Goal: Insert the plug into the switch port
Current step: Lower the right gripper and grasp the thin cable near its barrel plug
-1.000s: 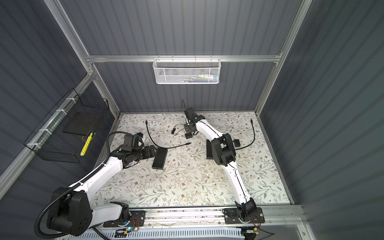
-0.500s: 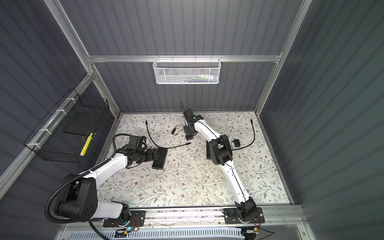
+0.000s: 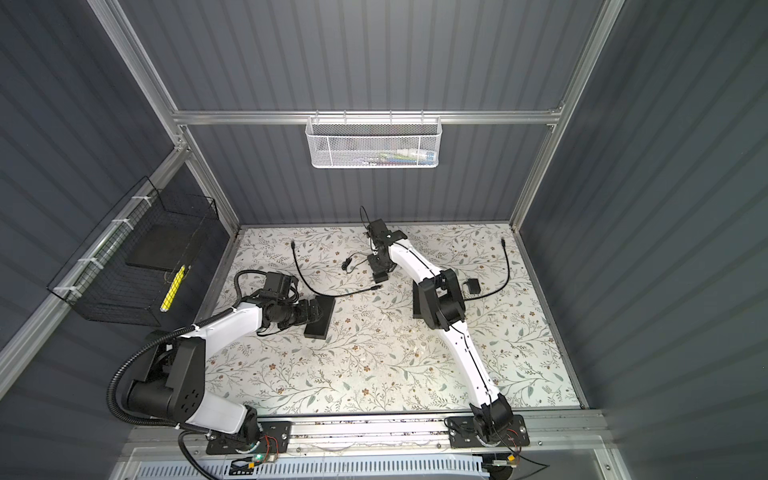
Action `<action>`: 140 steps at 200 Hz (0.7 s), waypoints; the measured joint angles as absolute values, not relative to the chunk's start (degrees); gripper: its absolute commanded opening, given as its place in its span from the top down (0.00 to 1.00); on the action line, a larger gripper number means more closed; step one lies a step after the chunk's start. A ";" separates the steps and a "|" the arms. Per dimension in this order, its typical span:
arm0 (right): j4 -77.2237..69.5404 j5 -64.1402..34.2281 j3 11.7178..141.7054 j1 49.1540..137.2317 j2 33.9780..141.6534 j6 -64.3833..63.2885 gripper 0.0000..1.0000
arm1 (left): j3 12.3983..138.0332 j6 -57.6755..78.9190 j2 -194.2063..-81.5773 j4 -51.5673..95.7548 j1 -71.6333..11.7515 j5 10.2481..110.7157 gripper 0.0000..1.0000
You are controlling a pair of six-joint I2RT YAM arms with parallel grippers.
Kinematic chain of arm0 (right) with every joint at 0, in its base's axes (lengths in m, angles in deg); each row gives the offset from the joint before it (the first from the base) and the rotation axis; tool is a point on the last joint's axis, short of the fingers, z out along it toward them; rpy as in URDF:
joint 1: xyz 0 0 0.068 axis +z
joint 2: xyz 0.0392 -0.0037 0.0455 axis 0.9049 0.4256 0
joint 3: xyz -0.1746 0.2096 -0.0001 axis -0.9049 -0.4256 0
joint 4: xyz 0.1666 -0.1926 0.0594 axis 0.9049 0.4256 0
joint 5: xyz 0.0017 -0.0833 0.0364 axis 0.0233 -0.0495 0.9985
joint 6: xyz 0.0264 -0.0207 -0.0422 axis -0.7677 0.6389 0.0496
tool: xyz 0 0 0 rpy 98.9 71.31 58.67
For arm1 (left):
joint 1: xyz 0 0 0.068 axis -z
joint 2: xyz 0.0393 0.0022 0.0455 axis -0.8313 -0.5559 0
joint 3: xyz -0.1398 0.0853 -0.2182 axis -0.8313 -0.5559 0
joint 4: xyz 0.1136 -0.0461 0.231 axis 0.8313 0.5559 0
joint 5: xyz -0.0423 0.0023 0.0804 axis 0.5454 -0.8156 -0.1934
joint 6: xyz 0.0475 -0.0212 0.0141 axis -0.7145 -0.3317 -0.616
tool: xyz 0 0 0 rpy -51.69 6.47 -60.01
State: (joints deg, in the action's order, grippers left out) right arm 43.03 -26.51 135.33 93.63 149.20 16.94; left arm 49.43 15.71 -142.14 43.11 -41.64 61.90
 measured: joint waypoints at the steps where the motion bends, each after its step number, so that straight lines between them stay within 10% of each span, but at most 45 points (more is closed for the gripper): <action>1: 42.98 -26.51 135.07 93.61 149.02 17.01 1.00 | 49.43 15.71 -142.14 43.09 -41.64 61.90 0.11; 140: 42.48 -23.21 89.65 93.13 102.95 16.18 1.00 | 51.25 16.69 -142.71 40.62 -41.64 62.84 0.11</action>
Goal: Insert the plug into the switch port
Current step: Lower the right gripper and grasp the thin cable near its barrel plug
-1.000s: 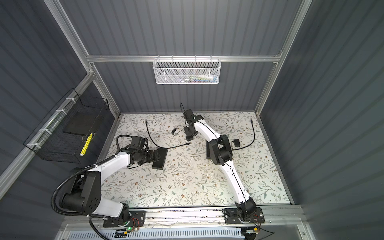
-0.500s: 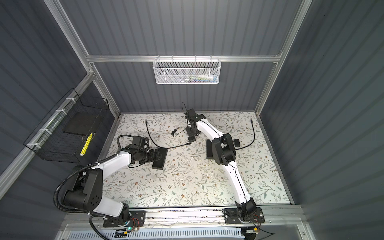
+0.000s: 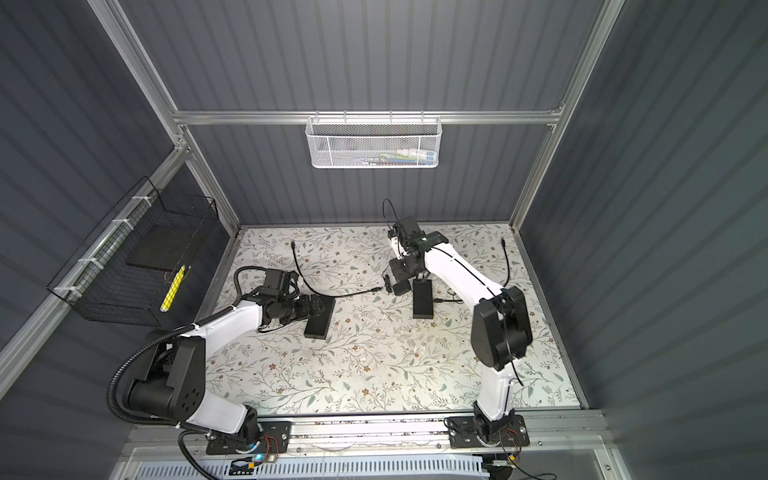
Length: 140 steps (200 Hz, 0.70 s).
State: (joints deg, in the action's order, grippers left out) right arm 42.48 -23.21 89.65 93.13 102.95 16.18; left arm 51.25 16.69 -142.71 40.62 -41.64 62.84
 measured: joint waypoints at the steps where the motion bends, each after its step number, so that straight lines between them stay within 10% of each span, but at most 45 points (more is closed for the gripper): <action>1: 42.48 -23.18 89.30 93.19 102.64 16.11 1.00 | 51.29 16.69 -142.73 40.60 -41.64 62.84 0.11; 63: 45.91 -15.88 66.33 99.05 82.84 11.96 1.00 | 52.38 16.71 -145.18 38.02 -41.64 64.35 0.11; 140: 50.61 -21.17 61.63 96.93 92.85 9.84 1.00 | 52.51 16.74 -146.01 37.01 -41.64 65.04 0.11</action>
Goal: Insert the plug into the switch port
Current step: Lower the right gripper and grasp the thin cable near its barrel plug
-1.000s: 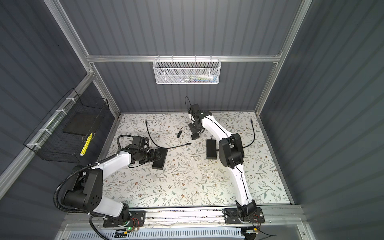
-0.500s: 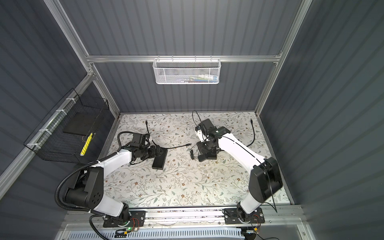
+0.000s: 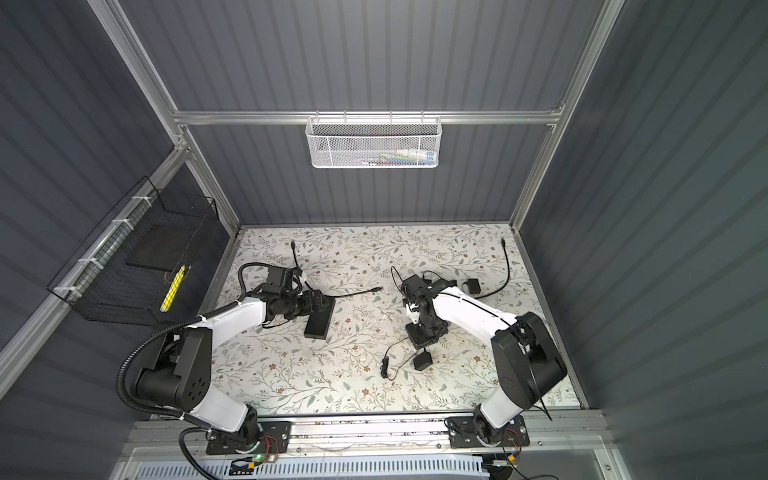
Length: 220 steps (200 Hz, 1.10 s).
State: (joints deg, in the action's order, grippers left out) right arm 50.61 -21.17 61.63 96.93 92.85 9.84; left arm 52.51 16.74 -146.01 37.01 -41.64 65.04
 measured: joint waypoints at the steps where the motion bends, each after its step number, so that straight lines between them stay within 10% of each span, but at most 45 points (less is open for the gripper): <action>1: 50.61 -21.30 61.72 96.88 93.01 9.88 1.00 | 52.51 16.74 -146.01 37.01 -41.64 65.02 0.11; 220: 51.09 -0.71 88.93 95.81 114.99 15.17 1.00 | 51.90 16.47 -145.72 35.59 -41.58 68.96 0.13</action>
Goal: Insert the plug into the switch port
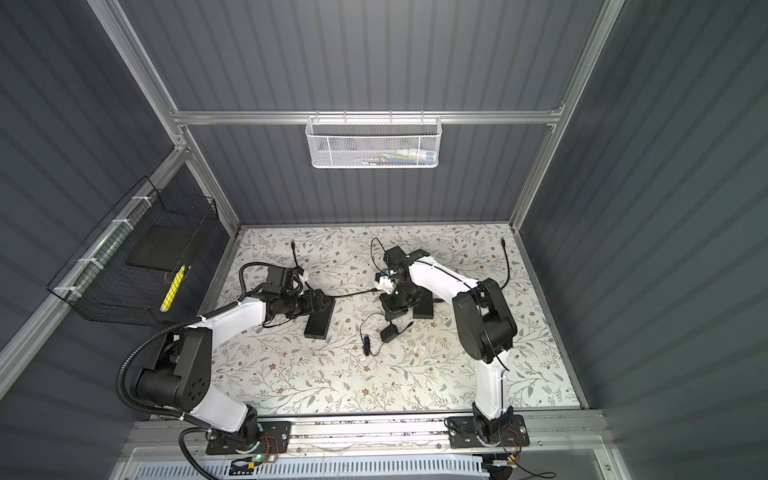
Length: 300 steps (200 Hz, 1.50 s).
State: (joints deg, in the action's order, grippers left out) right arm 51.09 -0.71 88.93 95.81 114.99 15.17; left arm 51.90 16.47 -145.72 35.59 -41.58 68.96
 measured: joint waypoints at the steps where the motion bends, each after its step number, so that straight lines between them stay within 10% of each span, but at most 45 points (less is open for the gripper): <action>1: 51.05 -0.67 89.04 95.79 115.08 15.17 1.00 | 51.88 16.47 -145.70 35.57 -41.58 69.00 0.13; 70: 48.62 0.53 93.13 94.13 121.55 15.20 1.00 | 50.00 15.56 -143.54 35.48 -41.31 70.55 0.14; 131: 46.90 -6.92 90.66 94.15 121.20 14.37 0.63 | 50.00 15.60 -143.56 35.57 -41.31 70.46 0.14; 213: 34.99 -14.59 65.83 94.22 96.02 -3.05 0.68 | 50.02 15.66 -145.20 35.35 -41.31 70.42 0.14; 300: 14.66 -15.21 52.98 95.62 95.45 -32.10 0.68 | 50.09 16.10 -146.42 35.00 -41.31 70.49 0.14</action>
